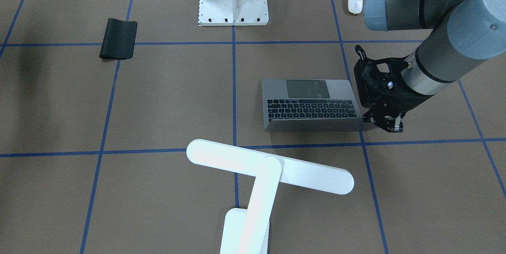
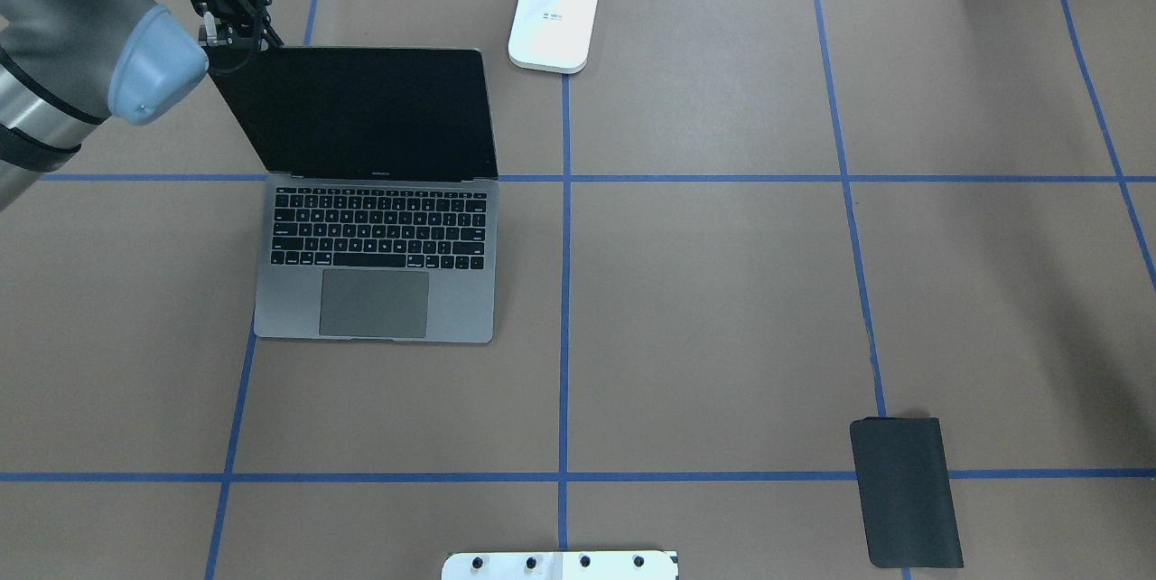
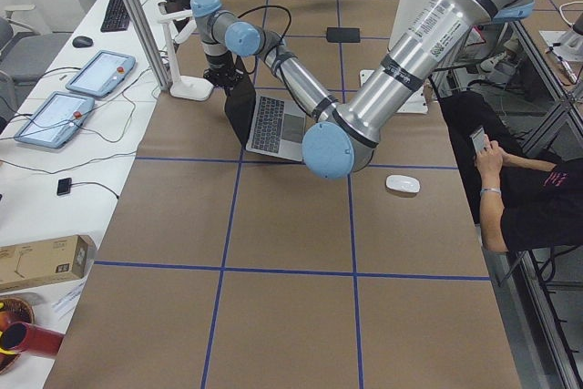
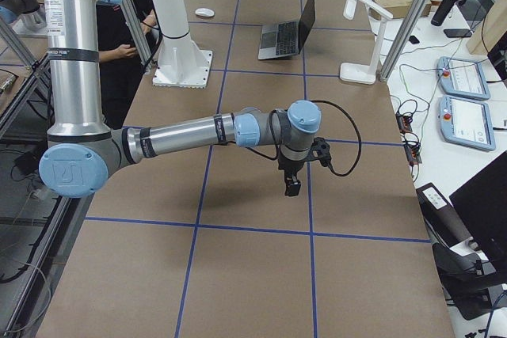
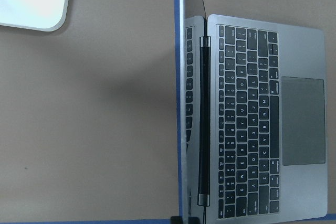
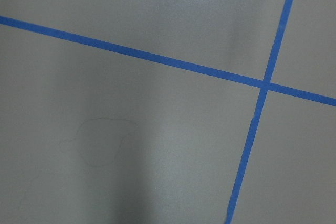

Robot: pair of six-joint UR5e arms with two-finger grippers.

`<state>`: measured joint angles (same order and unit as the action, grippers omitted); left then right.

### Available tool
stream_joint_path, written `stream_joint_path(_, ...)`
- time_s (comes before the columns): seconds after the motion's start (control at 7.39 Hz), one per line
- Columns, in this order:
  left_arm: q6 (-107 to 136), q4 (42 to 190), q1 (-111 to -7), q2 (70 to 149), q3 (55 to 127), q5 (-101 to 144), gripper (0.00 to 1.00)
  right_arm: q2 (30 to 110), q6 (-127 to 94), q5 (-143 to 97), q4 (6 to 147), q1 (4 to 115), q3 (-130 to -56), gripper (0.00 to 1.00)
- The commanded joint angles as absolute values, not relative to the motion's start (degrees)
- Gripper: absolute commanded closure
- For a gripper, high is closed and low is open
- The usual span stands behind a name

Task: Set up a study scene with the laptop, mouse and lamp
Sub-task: 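Push the laptop lid upright with the left gripper, then release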

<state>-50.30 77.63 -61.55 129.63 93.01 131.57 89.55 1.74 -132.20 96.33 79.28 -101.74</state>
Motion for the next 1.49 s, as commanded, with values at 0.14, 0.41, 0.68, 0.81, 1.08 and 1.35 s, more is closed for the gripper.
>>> stream_joint_path(0.14,-46.6,87.0,-61.5,130.5,87.5,130.4,1.0,88.7,1.8,-131.9,96.2,79.3,-101.3,0.0)
stream_joint_path(0.41,-46.4,87.2,-61.3,130.5,87.5,130.4,1.0,88.7,1.8,-131.8,96.2,79.3,-101.3,0.0)
stream_joint_path(0.68,-46.4,87.2,-61.2,129.9,87.5,130.4,1.0,88.7,1.8,-131.7,96.2,79.3,-101.1,0.0)
stream_joint_path(0.81,-46.4,87.2,-61.1,130.0,87.5,130.4,1.0,88.7,1.8,-131.7,96.2,79.3,-101.1,0.0)
stream_joint_path(1.08,-46.5,87.2,-61.0,130.0,87.5,130.4,0.9,88.7,1.7,-131.7,96.2,79.3,-100.9,0.0)
stream_joint_path(1.35,-46.5,88.3,-61.1,129.9,87.9,130.5,0.34,88.7,1.7,-131.8,96.2,79.3,-100.9,0.0)
